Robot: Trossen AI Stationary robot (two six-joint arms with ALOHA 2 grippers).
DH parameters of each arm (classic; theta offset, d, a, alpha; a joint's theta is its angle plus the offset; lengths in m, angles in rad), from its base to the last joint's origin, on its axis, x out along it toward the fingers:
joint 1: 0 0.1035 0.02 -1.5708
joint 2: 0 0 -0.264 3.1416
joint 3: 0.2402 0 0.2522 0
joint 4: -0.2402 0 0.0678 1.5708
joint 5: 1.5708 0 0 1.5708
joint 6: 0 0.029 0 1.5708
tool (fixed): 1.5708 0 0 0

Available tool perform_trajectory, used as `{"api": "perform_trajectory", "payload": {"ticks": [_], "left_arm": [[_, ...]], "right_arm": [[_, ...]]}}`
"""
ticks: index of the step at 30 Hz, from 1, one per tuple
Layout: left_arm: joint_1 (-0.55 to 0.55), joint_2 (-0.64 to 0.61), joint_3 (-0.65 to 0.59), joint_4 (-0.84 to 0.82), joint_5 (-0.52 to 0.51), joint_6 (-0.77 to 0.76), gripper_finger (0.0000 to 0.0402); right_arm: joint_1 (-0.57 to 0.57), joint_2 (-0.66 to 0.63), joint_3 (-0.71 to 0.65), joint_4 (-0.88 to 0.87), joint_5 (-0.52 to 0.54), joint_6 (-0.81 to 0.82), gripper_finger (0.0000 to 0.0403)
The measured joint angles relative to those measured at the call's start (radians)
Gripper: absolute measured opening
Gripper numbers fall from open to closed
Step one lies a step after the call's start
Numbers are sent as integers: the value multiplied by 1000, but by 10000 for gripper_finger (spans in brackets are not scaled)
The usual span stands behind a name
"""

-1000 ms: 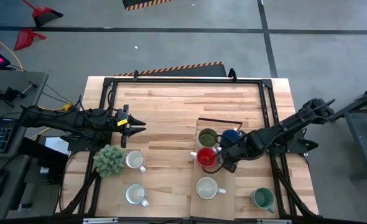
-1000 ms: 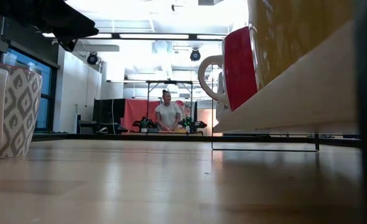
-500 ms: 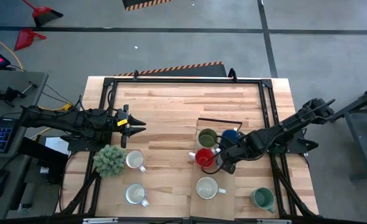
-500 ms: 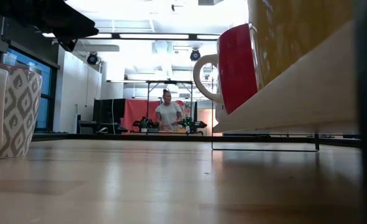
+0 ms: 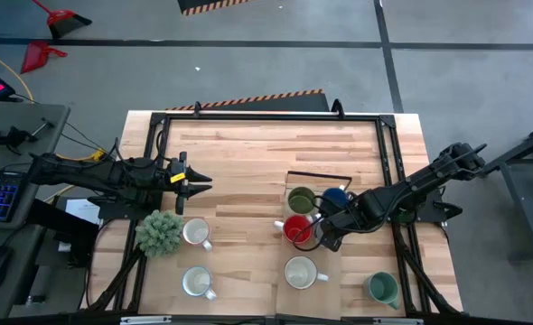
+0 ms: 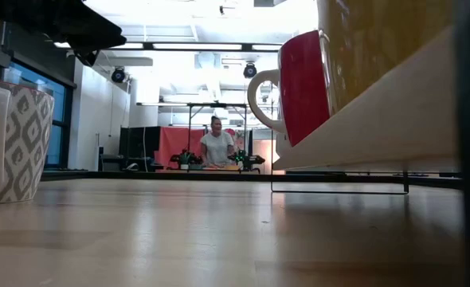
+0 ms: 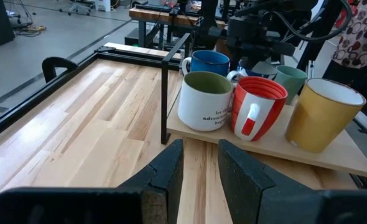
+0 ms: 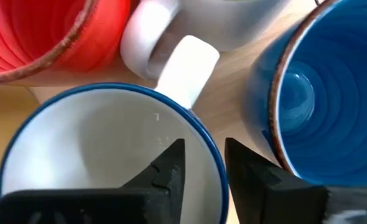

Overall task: Place coffee mugs
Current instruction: Put the blue and white mug on the shelf

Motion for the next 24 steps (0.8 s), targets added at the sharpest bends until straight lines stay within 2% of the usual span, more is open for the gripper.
{"api": "perform_trajectory", "payload": {"ticks": [7, 13, 24], "left_arm": [[0, 0, 0, 0, 0, 0, 87], [0, 0, 0, 0, 0, 0, 87], [0, 0, 0, 0, 0, 3, 87]], "right_arm": [[0, 0, 0, -2, -15, 19, 123], [-3, 0, 1, -11, -66, 32, 124], [-22, -1, 2, -19, -86, 64, 124]]}}
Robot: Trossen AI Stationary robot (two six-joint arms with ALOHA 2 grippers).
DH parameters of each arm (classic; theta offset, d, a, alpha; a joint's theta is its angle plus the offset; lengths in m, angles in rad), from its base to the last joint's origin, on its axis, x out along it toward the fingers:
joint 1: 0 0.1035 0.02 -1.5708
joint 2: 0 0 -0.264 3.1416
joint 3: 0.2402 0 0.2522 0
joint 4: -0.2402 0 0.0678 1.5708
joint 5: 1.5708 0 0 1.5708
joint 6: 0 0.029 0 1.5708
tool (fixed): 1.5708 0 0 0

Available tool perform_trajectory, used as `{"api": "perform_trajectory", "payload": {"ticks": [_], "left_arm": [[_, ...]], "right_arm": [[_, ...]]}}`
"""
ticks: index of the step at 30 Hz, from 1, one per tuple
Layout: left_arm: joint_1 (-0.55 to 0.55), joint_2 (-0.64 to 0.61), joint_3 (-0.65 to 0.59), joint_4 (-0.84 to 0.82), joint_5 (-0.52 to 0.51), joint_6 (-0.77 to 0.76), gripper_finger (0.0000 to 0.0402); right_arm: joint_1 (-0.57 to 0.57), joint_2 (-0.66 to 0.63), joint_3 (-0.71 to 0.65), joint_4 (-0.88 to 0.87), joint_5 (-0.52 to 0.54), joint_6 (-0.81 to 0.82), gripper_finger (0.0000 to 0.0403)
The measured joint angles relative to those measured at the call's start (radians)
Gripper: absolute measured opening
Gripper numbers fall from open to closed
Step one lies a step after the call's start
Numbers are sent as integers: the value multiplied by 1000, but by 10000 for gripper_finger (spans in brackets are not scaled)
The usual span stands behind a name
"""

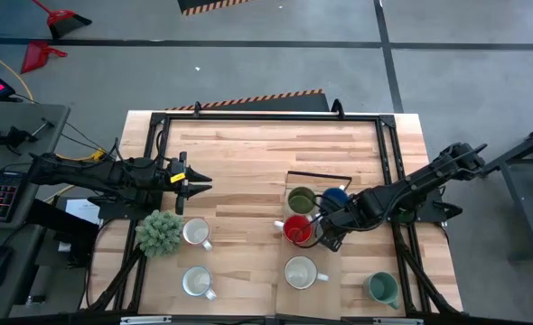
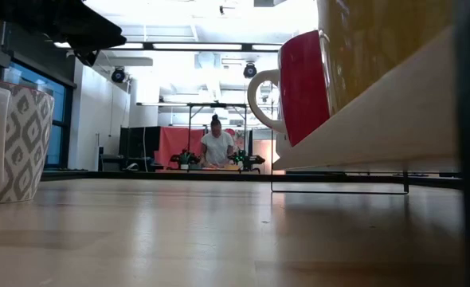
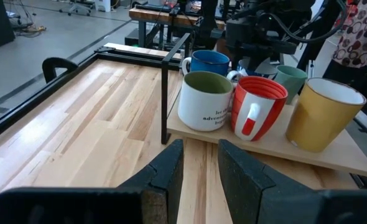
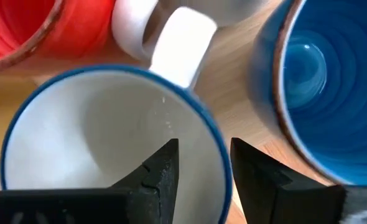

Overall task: Place coffee mugs
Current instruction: Put the blue and white mug on the shelf, then adjust the yellow mug on the shelf

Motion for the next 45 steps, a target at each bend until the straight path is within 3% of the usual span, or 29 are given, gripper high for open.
{"api": "perform_trajectory", "payload": {"ticks": [4, 9, 13, 18, 26, 30, 37, 40, 45], "left_arm": [[0, 0, 0, 0, 0, -3, 87], [0, 0, 0, 0, 0, -3, 87], [0, 0, 0, 0, 0, -2, 87], [0, 0, 0, 0, 0, 5, 87], [0, 0, 0, 0, 0, -9, 87], [0, 0, 0, 0, 0, -19, 87], [0, 0, 0, 0, -22, -19, 87], [0, 0, 0, 0, -38, -19, 87], [0, 0, 0, 0, -40, -20, 87]], "right_arm": [[-20, 0, 55, -60, -25, -26, 124], [-24, -1, 214, -227, 56, -72, 124], [-21, -1, 330, -282, 50, -71, 124], [6, -2, 413, -179, 54, -77, 124], [39, -2, 440, 112, 47, -281, 124], [27, 11, 440, 161, 46, -239, 124], [33, 121, 439, 313, -91, -312, 124], [46, 148, 439, 284, -143, -317, 124], [64, 177, 439, 186, -129, -274, 124]]}}
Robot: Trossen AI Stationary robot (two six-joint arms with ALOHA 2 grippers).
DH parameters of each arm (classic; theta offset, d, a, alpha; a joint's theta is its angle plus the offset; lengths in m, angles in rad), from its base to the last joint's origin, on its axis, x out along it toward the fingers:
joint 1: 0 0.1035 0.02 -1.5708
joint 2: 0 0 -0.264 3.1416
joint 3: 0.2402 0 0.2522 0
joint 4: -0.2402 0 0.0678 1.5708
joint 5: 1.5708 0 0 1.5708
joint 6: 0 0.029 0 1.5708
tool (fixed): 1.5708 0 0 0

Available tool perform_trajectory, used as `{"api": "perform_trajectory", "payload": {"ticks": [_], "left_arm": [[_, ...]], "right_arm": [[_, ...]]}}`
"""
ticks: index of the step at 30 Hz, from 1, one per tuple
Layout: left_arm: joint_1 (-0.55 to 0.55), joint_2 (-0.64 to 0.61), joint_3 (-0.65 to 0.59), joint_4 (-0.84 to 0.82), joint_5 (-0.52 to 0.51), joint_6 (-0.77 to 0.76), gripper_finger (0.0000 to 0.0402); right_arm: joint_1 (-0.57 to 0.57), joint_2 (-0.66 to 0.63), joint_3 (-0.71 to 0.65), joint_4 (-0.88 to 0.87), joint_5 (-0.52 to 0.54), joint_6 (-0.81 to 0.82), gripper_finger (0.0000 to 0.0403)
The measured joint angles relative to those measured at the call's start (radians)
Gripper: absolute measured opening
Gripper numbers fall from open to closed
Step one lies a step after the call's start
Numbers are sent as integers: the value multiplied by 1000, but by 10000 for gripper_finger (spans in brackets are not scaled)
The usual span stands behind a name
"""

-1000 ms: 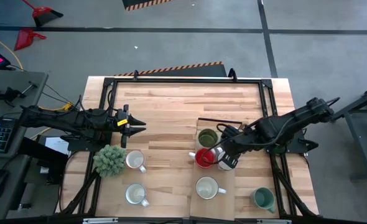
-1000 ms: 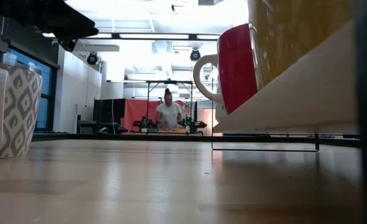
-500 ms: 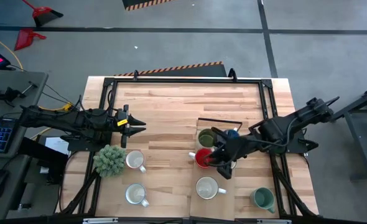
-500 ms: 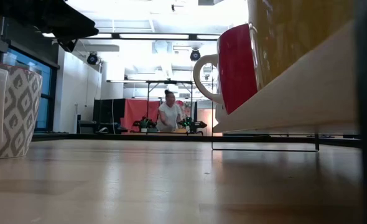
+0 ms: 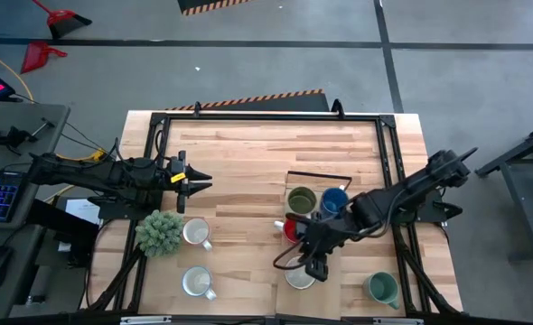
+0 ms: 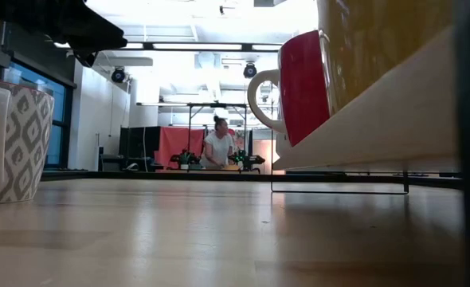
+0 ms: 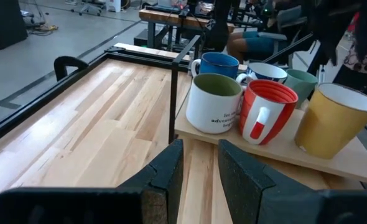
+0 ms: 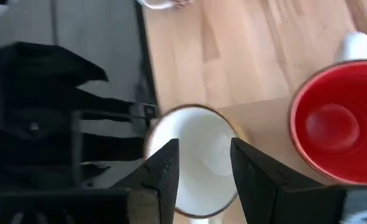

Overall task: Place coffee mugs
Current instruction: Adjust the yellow mug on the shelf

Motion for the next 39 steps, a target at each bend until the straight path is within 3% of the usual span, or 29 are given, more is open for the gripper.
{"api": "perform_trajectory", "payload": {"ticks": [9, 13, 20, 23, 39], "left_arm": [[0, 0, 0, 0, 0, -1, 87], [0, 0, 0, 0, 1, -1, 87], [0, 0, 0, 0, 1, 0, 87], [0, 0, 0, 0, 1, 0, 87], [0, 0, 0, 0, 2, 25, 87]], "right_arm": [[9, 88, 28, -23, -8, -5, 124], [10, 140, 172, -125, 25, -72, 124], [16, 280, 519, -499, 189, -170, 124], [21, 328, 586, -605, 222, -179, 124], [42, 349, 435, -548, 164, -23, 124]]}}
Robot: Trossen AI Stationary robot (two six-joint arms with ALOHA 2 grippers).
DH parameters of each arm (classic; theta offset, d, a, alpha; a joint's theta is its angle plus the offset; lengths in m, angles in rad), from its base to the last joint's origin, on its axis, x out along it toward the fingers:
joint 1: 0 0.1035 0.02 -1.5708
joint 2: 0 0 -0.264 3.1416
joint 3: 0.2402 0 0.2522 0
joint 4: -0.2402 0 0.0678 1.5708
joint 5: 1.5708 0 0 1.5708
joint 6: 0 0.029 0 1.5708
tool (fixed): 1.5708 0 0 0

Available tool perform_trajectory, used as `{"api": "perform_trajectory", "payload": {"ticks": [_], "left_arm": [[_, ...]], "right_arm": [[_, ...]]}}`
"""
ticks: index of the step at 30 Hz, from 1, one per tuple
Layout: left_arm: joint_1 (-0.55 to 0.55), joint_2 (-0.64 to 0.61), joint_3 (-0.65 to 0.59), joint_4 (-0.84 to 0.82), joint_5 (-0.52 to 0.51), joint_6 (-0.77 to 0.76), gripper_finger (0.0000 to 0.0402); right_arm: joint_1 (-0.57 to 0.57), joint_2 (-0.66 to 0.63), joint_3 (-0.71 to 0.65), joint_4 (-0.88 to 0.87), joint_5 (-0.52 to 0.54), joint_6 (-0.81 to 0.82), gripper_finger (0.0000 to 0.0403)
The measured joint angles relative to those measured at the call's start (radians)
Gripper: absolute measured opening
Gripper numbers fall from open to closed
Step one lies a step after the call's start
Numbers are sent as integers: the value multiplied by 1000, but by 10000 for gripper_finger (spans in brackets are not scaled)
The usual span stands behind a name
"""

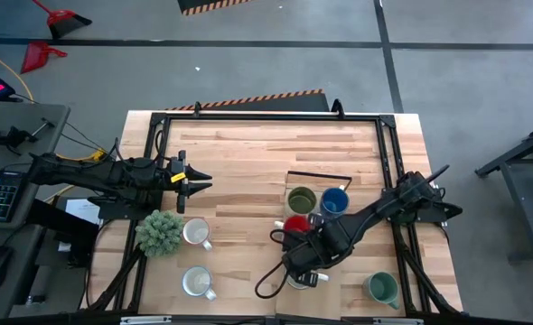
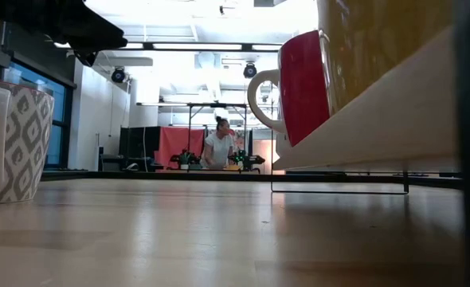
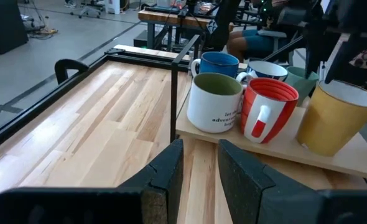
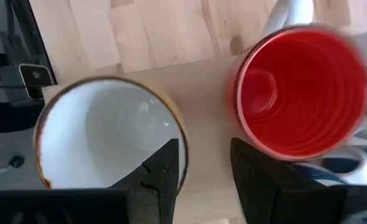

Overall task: Place coffee mugs
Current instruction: Adjust the yellow mug on the shelf

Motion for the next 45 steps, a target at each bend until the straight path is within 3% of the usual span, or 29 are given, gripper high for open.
{"api": "perform_trajectory", "payload": {"ticks": [28, 45], "left_arm": [[0, 0, 0, 1, 0, 1, 87], [0, 0, 0, 1, 0, 1, 87]], "right_arm": [[23, 81, -39, 48, 27, 97, 122], [20, 80, -39, 50, 43, 124, 9]]}}
